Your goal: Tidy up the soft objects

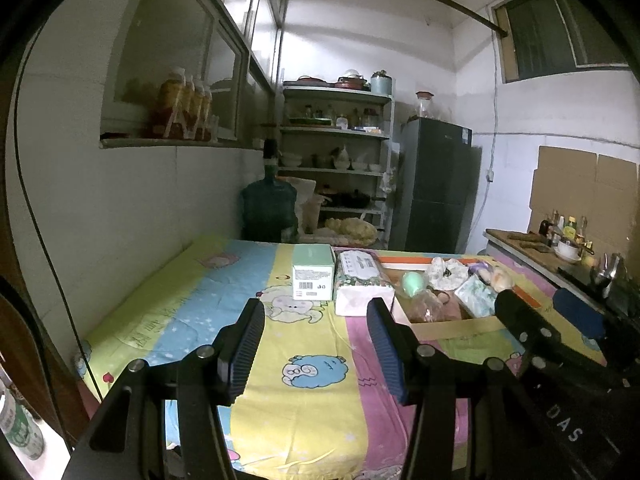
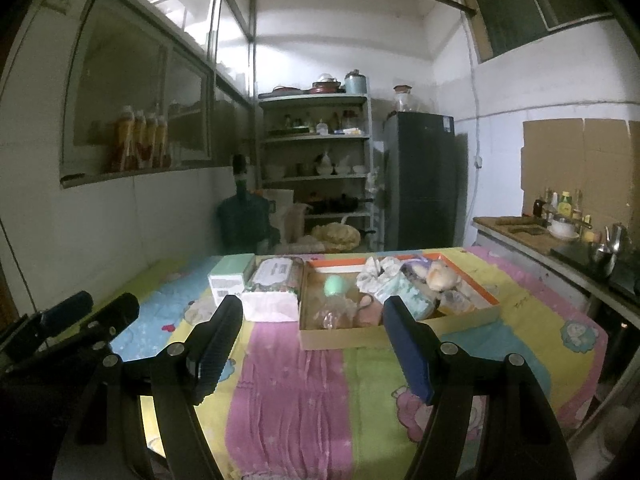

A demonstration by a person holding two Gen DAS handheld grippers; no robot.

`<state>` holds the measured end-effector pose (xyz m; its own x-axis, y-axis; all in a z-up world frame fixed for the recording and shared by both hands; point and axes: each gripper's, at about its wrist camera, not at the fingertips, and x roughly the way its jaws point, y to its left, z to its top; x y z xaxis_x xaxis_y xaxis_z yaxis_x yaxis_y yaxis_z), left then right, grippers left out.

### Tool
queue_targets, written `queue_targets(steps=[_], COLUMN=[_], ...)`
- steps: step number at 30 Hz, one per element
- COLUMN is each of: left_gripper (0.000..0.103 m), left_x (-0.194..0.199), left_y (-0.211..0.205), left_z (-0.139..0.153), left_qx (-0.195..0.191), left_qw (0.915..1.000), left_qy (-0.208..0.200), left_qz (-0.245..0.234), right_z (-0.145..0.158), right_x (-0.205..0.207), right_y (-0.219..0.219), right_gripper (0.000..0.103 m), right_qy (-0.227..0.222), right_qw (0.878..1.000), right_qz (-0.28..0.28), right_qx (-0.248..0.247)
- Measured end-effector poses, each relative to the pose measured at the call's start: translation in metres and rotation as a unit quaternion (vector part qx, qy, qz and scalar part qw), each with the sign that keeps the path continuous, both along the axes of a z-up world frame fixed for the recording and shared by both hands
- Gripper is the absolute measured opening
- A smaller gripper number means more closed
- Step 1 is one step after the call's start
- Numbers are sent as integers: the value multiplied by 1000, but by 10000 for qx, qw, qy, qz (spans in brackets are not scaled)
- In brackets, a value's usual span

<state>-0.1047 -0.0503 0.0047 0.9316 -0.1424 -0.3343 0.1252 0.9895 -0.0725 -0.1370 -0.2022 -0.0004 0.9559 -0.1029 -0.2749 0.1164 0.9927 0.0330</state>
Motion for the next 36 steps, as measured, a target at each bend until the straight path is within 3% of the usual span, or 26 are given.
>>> queue_targets(steps=[36], left_gripper=[53], left_x=[-2], left_y=[2], left_z=[0], left_qx=[138], left_qw=[9999], left_qy=[21], left_qz=[-26], right_z=[-2], right_x=[6], right_y=[-2], right_gripper=[74], right_qy=[123], right_qw=[9999], right_qz=[-45], right_qx=[5])
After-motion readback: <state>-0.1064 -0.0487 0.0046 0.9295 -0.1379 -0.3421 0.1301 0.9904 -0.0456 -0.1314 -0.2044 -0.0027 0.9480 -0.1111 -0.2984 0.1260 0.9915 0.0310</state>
